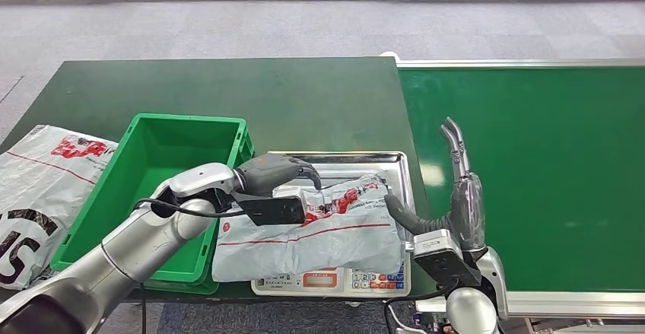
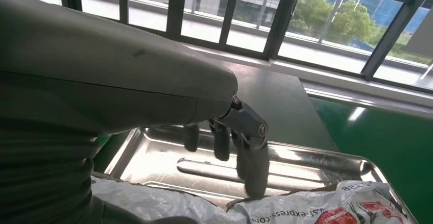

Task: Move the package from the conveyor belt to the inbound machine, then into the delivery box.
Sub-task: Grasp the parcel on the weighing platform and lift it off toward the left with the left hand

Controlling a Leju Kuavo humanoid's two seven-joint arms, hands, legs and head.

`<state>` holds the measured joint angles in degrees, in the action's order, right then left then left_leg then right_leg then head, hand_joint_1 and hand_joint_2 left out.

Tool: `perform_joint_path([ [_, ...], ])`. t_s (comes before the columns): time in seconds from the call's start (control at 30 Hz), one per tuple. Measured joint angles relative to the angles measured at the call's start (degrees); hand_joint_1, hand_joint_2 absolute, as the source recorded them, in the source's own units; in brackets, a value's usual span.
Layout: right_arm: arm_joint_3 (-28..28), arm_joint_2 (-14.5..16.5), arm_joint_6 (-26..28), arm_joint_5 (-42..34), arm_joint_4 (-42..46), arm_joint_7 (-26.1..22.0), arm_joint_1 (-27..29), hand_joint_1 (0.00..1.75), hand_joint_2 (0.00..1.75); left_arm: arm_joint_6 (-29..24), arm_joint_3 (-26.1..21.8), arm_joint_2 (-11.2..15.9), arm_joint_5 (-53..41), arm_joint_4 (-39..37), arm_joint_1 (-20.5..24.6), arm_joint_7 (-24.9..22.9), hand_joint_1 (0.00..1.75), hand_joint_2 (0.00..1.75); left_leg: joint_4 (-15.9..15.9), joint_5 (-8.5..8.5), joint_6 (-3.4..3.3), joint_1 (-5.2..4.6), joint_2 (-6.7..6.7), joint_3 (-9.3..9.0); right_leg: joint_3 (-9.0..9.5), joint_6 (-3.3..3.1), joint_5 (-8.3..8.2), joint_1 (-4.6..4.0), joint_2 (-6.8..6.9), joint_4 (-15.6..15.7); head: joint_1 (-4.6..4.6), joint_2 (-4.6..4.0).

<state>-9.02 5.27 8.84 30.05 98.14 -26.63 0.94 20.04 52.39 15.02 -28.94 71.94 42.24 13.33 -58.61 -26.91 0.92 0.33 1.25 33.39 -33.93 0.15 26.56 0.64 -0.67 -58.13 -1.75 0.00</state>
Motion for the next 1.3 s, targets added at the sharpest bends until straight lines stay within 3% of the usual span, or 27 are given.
perform_joint_path([
  [0.47, 0.8, 0.0, -1.3, -2.0, -0.3, -2.1, 0.0, 0.0, 1.75, 0.6, 2.1, 3.6, 2.6, 3.7, 0.1, -1.4, 1.74, 1.75, 0.0, 0.0, 0.0, 0.0, 0.02, 0.01, -0.01, -0.01, 0.01, 0.0, 0.0, 0.0, 0.0, 0.0],
  [0.6, 0.8, 0.0, -1.3, -2.3, -0.6, -2.4, 0.0, 0.0, 1.75, 0.9, 2.9, 3.6, 4.0, 3.6, -0.1, -1.3, 0.01, 1.75, 0.0, 0.0, 0.0, 0.0, 0.02, 0.01, -0.02, -0.01, 0.01, 0.0, 0.0, 0.0, 0.0, 0.0],
  [0.73, 0.8, 0.0, -0.9, -2.4, -0.6, -2.6, 0.3, 0.0, 1.75, -1.5, 3.2, 2.8, 3.9, 3.4, -1.7, -1.2, 0.0, 0.0, 0.0, 0.0, 0.0, 0.0, 0.02, 0.01, -0.03, -0.01, 0.01, 0.0, -0.01, 0.0, 0.0, 0.0],
  [0.9, 0.8, 0.0, -0.3, -2.4, -0.6, -2.6, 1.1, 0.0, 1.75, -2.5, 3.2, 1.7, 3.2, 3.4, -3.9, -1.5, 0.0, 0.0, 0.0, -0.02, 0.02, 0.0, -0.01, 0.02, -0.04, -0.01, 0.01, 0.0, -0.01, 0.0, 0.0, 0.0],
  [1.03, 0.8, -0.3, 0.0, -2.3, -0.6, -2.6, 1.1, 0.0, 1.75, -1.7, 3.2, 1.7, 3.4, 3.5, -5.2, -1.2, 0.0, 1.75, 0.0, -0.02, 0.02, 0.0, 0.01, 0.01, -0.04, -0.01, 0.01, 0.0, -0.01, 0.0, 0.0, 0.0],
  [1.3, 0.8, -1.0, 0.3, -2.3, -0.6, -1.9, 0.9, 0.0, 1.75, 0.6, 3.2, 1.1, 4.0, 3.0, -7.1, 0.5, 0.0, 1.75, 0.0, -0.02, 0.02, 0.0, 0.04, 0.02, -0.02, -0.01, 0.01, 0.0, 0.0, 0.0, 0.0, 0.01],
])
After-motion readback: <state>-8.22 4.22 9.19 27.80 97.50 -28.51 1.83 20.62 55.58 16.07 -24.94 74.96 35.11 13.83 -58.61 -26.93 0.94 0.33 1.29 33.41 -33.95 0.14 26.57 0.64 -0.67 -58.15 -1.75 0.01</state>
